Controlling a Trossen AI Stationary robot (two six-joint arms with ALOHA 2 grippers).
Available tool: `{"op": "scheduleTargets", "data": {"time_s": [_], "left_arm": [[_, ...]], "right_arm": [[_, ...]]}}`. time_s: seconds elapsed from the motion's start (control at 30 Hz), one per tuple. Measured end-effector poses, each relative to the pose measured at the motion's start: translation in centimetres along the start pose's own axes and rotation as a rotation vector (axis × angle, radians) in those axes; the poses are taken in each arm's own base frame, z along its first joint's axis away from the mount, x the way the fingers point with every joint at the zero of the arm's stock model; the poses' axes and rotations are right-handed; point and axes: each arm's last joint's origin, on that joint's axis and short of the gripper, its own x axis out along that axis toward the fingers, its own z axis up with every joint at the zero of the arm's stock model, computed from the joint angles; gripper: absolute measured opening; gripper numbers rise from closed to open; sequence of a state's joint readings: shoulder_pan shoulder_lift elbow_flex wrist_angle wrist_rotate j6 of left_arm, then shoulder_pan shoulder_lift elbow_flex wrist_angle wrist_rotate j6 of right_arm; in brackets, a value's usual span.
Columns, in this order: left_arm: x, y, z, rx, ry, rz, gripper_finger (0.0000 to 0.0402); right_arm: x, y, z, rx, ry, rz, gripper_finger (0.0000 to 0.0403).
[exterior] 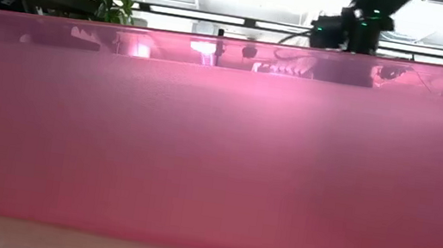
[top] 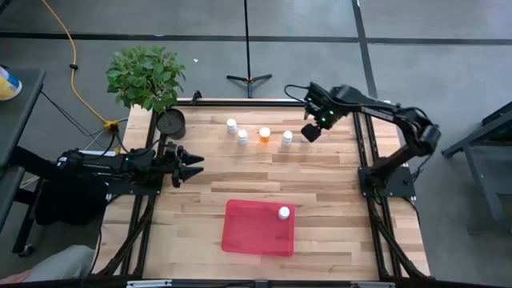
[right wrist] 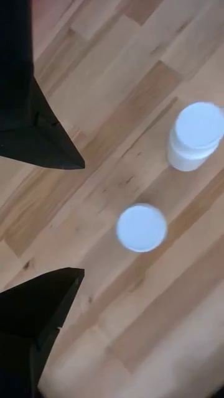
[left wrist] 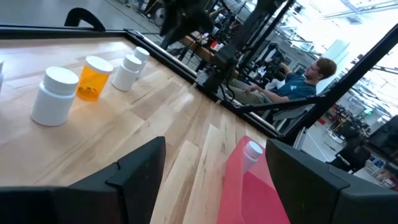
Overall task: Pick and place pill bottles into a basket
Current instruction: Put the white pill bottle into the red bin
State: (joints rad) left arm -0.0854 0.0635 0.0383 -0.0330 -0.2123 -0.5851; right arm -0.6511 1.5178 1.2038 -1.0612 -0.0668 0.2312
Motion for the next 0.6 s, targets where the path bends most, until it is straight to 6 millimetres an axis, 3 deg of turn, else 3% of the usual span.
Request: {"op": "scheduleTargets", "data": {"time_s": [0.2, 0.37, 0.6], "left_arm": [[0.0, 0.0, 0.0, 0.0, -0.005, 0.007, 0.031], [0.0, 0.0, 0.0, 0.0, -0.006, 0.008, 0.031], [0.0, 0.0, 0.0, -0.015, -0.006, 0.008, 0.031]], "right_arm": [[0.3, -0.7, -1.6, 0.061, -0.069, 0.04, 0.0261], [0.7, -0.5, -0.7, 0.061, -0.133, 0.089, 0.0261], [2.0, -0.9, -0.2, 0.126, -0.087, 0.062, 0.0261]]}}
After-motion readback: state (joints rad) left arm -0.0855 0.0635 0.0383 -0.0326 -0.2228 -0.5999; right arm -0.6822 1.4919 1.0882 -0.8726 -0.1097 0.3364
